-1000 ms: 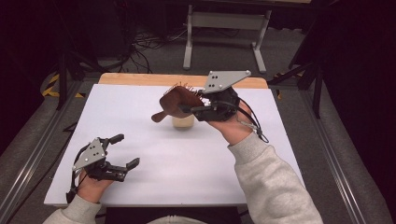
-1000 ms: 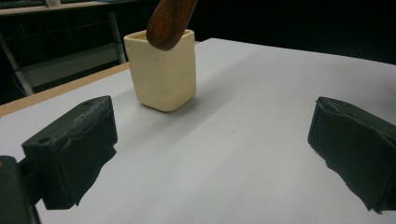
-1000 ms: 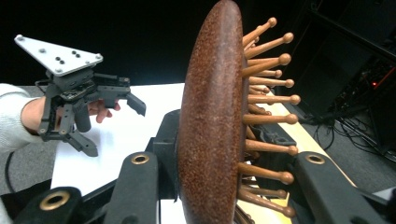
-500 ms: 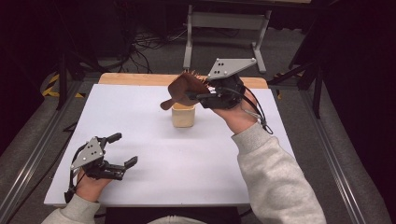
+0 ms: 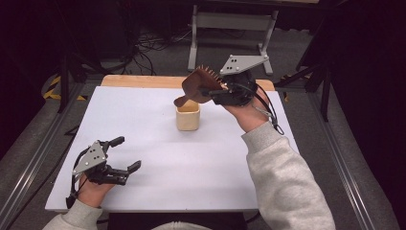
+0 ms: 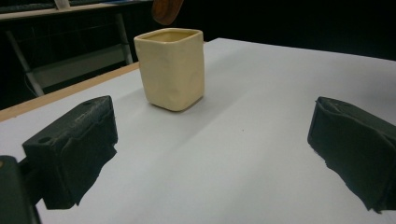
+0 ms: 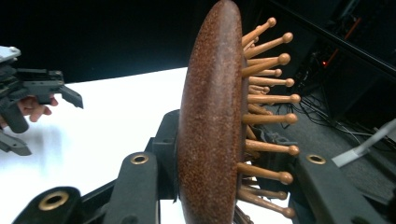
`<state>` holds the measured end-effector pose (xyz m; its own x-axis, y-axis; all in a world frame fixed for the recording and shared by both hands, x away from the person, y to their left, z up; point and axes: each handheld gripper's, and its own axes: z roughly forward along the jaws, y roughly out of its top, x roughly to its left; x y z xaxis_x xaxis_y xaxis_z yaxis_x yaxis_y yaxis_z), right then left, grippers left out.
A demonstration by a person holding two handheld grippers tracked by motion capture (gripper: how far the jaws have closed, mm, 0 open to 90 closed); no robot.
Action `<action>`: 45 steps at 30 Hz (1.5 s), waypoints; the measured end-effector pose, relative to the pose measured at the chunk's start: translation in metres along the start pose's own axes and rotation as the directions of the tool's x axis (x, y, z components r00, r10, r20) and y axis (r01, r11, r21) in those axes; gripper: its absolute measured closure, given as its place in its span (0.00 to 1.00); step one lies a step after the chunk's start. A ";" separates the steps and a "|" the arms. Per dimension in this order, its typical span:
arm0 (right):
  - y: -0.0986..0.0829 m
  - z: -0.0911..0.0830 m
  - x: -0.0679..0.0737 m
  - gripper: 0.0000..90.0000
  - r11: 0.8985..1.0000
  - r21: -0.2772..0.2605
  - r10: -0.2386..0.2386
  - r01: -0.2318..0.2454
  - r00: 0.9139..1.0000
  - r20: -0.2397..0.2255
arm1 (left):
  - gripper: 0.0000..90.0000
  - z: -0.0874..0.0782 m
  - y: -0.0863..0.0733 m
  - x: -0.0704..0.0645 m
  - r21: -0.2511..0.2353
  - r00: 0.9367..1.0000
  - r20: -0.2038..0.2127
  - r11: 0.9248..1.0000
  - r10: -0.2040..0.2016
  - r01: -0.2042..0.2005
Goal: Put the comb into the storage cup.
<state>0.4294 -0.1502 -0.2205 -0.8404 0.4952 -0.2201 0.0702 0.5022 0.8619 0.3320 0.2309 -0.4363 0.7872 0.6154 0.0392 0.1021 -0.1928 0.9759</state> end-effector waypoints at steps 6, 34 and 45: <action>-0.003 -0.001 -0.006 0.65 1.000 0.008 0.015 -0.015 1.000 0.019 | 0.03 0.001 0.000 0.000 0.000 1.000 0.002 1.000 0.000 0.000; -0.014 0.016 -0.028 0.65 0.995 0.074 0.056 -0.060 0.996 0.065 | 0.03 0.001 -0.001 0.001 0.011 1.000 0.000 1.000 -0.004 0.004; -0.019 0.036 -0.033 0.64 0.990 0.119 0.077 -0.081 0.996 0.040 | 0.03 0.001 -0.001 0.001 0.015 1.000 0.001 1.000 -0.005 0.005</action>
<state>0.4749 -0.1502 -0.2457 -0.8104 0.5602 -0.1716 0.2013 0.5412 0.8165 0.3333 0.2311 -0.4377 0.7876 0.6153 0.0339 0.1155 -0.2014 0.9727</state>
